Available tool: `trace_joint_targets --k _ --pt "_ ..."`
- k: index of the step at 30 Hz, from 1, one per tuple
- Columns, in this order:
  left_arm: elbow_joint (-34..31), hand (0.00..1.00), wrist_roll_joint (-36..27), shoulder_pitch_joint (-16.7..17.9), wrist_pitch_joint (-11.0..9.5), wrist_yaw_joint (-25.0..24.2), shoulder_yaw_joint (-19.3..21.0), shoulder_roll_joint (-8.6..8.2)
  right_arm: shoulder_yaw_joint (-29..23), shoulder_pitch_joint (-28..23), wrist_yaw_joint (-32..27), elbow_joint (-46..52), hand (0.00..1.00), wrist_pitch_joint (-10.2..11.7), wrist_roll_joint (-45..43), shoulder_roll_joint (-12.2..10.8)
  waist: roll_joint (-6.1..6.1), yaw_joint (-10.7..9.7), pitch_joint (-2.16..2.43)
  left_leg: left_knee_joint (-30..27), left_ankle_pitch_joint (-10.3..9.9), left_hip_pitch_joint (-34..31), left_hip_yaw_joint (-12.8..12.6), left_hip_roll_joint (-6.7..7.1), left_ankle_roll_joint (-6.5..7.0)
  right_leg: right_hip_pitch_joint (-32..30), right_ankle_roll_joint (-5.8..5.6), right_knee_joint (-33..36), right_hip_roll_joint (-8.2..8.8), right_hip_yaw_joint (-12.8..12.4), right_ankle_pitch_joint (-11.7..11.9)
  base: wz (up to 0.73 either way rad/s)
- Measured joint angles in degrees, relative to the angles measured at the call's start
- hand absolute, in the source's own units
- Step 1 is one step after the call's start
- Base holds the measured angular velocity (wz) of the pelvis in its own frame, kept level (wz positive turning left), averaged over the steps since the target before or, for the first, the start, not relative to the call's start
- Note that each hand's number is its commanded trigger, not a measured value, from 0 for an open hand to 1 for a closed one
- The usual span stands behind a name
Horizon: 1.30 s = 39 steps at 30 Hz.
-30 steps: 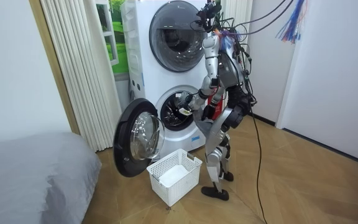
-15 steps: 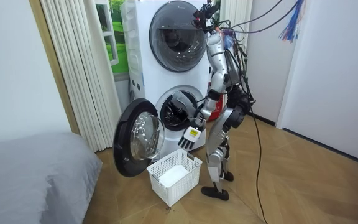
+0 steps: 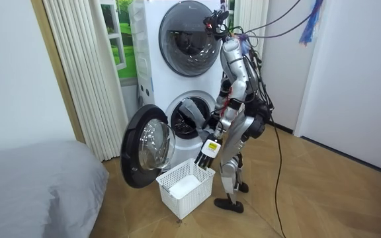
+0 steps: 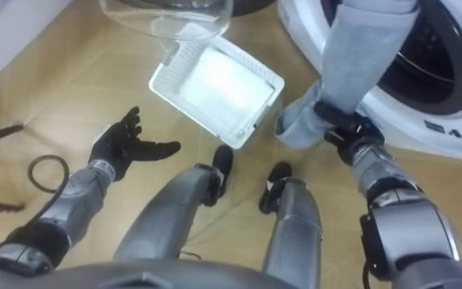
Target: Put towel into washing machine
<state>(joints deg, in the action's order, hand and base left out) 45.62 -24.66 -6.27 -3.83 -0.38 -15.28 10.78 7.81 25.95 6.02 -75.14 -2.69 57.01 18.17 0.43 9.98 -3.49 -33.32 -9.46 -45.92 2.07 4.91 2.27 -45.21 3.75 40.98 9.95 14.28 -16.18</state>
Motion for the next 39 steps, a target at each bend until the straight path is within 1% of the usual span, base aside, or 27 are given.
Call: trace_joint_targets --k 2,3,5,8,10,13,14,15,16,18,22,24,25,27,28,30,31,33,35,36,37,39 --pt "-0.1 0.0 0.0 0.7 0.4 0.0 0.0 0.07 0.0 0.1 1.2 -1.0 1.0 -1.0 3.1 0.1 -0.12 0.1 -0.07 -0.3 0.0 -0.2 0.3 -0.02 -0.03 0.0 0.05 0.0 -0.07 0.3 0.0 0.06" --pt "-0.7 0.0 0.0 1.1 1.0 -0.1 0.0 0.18 0.0 0.1 1.8 -1.4 1.0 -1.2 4.2 0.1 -0.28 0.0 -0.17 -0.4 0.0 -0.5 0.3 -0.03 -0.04 -0.1 0.05 0.1 -0.07 0.3 0.0 0.0" --pt "-1.0 0.0 -0.1 1.2 1.4 -0.1 0.0 0.21 -0.1 0.1 2.5 -2.0 1.0 -1.6 6.5 0.2 -0.52 -0.1 -0.32 -1.0 0.0 -1.0 0.4 0.01 -0.03 -0.5 0.06 0.2 -0.02 0.5 0.0 0.02" --pt "-2.0 0.0 -0.7 1.0 1.5 -0.3 -0.2 0.5 -0.1 0.5 3.5 -2.8 1.0 -2.4 9.8 0.5 -0.68 -0.1 -0.4 -2.4 -0.1 -2.6 0.4 0.0 0.01 -1.7 0.03 0.9 0.09 0.6 -0.1 0.03" --pt "-2.3 0.0 -0.8 0.8 1.7 -0.3 -0.2 0.78 -0.1 1.1 3.6 -3.0 1.0 -3.1 10.7 0.5 -0.86 -0.2 -0.52 -2.8 -0.1 -3.0 0.4 0.21 0.06 -2.1 0.0 1.5 0.38 0.6 -0.1 0.02" --pt "-2.7 0.0 -1.9 0.8 2.7 -0.2 -0.6 1.0 -0.1 1.1 4.1 -3.1 1.0 -4.4 13.3 0.6 -0.97 -0.4 -0.57 -3.4 -0.2 -3.0 0.4 0.82 0.27 -2.3 -0.24 2.8 1.16 0.6 -0.6 0.07" --pt "-3.0 0.0 -2.3 0.8 2.9 -0.1 -0.7 1.04 0.0 1.2 4.2 -3.2 1.0 -4.9 15.0 0.5 -1.09 -0.1 -0.53 -3.4 -0.3 -3.4 0.2 0.84 0.36 -2.6 -0.27 3.1 1.22 0.6 -0.6 0.0" --pt "-3.5 0.0 -2.3 0.8 3.2 0.4 -0.7 1.26 0.0 1.2 4.1 -3.2 1.0 -5.1 17.0 0.5 -1.42 0.0 -0.62 -3.6 -0.3 -3.7 -0.1 0.84 0.41 -3.0 -0.28 3.4 1.26 0.4 -0.6 0.0" --pt "-3.9 0.0 -2.5 0.9 3.4 0.8 -0.8 1.31 0.0 1.2 4.0 -3.2 1.0 -5.3 18.1 0.5 -1.43 0.1 -0.62 -3.8 -0.3 -3.9 -0.1 0.81 0.41 -3.2 -0.3 3.5 1.23 0.4 -0.6 0.0" --pt "-4.2 0.0 -2.8 1.0 3.6 2.4 -1.1 1.47 0.0 1.6 2.7 -2.9 1.0 -5.6 21.7 0.5 -1.68 0.3 -0.54 -4.3 -0.2 -4.7 0.0 0.75 0.47 -3.6 -0.32 3.7 1.18 0.6 -0.5 0.0" --pt "-5.5 0.0 -2.9 1.5 3.8 5.2 -1.2 1.47 -0.2 2.7 0.2 -2.7 1.0 -5.7 24.7 0.5 -2.19 0.2 -0.49 -4.6 -0.2 -4.8 -0.1 0.85 0.5 -3.7 -0.35 4.1 1.41 0.6 -0.5 0.0" --pt "-6.3 0.0 -3.5 1.8 3.7 6.5 -1.2 1.67 -0.3 4.5 -1.7 -2.4 1.0 -6.3 25.8 0.6 -2.89 -0.1 -0.41 -4.8 -0.2 -4.9 -0.7 0.84 0.54 -4.2 -0.35 4.6 1.51 0.1 -0.5 -0.05" --pt "-6.4 0.0 -3.8 1.8 3.7 6.6 -1.2 1.73 -0.3 5.2 -2.2 -2.4 1.0 -6.3 26.2 0.7 -2.94 -0.2 -0.41 -4.9 -0.2 -4.9 -0.8 0.82 0.57 -4.2 -0.35 4.6 1.49 0.0 -0.5 -0.06" --pt "-8.7 0.0 -5.1 2.5 3.7 7.7 -1.3 1.91 -2.0 6.7 -3.6 -2.2 1.0 -6.3 28.3 2.0 -3.08 -0.4 -0.39 -5.6 -0.3 -4.9 -1.1 0.75 0.7 -4.3 -0.35 5.0 1.6 -0.1 -0.5 -0.02" --pt "-9.2 0.0 -5.0 2.7 3.5 7.8 -1.2 2.07 -2.9 7.0 -4.1 -2.0 1.0 -6.3 28.6 2.3 -3.19 -0.4 -0.35 -5.7 -0.3 -4.9 -1.3 0.76 0.71 -4.4 -0.35 5.1 1.69 -0.2 -0.5 0.0" --pt "-12.3 0.0 -5.0 4.8 3.4 9.1 -0.9 3.4 -5.1 7.9 -6.4 0.3 1.0 -6.7 28.7 3.1 -3.9 -0.9 -0.3 -5.6 -0.4 -5.0 -1.9 0.75 0.87 -5.0 -0.34 5.8 1.89 -0.8 -0.5 -0.08" --pt "-13.0 0.0 -5.1 5.3 3.4 9.4 -0.8 3.6 -5.1 8.1 -6.7 0.8 1.0 -6.9 28.8 3.4 -3.92 -1.0 -0.3 -5.6 -0.4 -5.1 -1.9 0.75 0.93 -5.0 -0.35 5.9 1.89 -0.8 -0.5 -0.05" --pt "-14.3 0.0 -4.5 6.4 3.4 11.0 -0.5 3.64 -5.2 9.6 -8.4 1.1 1.0 -7.7 30.0 4.6 -3.96 -1.6 -0.29 -6.1 -0.4 -5.3 -1.8 0.79 1.04 -5.0 -0.39 6.1 2.02 -0.6 -0.5 0.0" --pt "-14.3 0.0 -4.4 6.5 3.4 11.5 -0.5 3.64 -6.2 10.4 -9.4 1.1 1.0 -8.0 30.9 4.7 -4.34 -2.0 -0.3 -6.3 -0.4 -5.4 -2.0 0.85 1.13 -5.2 -0.4 6.4 2.2 -0.7 -0.5 0.02" --pt "-14.3 0.0 -4.3 6.8 3.4 11.6 -0.5 3.66 -7.9 11.0 -10.6 1.1 0.51 -8.6 31.0 4.7 -4.39 -2.5 -0.32 -6.4 -0.3 -5.4 -1.9 1.04 1.19 -5.2 -0.48 6.7 2.39 -0.6 -0.5 0.06" --pt "-14.3 0.0 -4.3 6.9 3.4 11.8 -0.5 3.67 -8.9 11.4 -11.3 1.1 0.0 -8.7 31.0 4.7 -4.39 -2.7 -0.31 -6.5 -0.3 -5.4 -1.9 1.15 1.25 -5.2 -0.5 6.8 2.54 -0.6 -0.6 0.08" --pt "-14.3 0.0 -4.3 7.0 3.4 12.3 -0.4 3.67 -11.5 12.3 -13.1 1.1 0.0 -8.7 32.2 4.8 -4.39 -3.4 -0.32 -6.6 -0.1 -5.4 -1.9 1.72 1.54 -5.2 -0.71 7.5 3.26 -0.5 -0.8 0.11"
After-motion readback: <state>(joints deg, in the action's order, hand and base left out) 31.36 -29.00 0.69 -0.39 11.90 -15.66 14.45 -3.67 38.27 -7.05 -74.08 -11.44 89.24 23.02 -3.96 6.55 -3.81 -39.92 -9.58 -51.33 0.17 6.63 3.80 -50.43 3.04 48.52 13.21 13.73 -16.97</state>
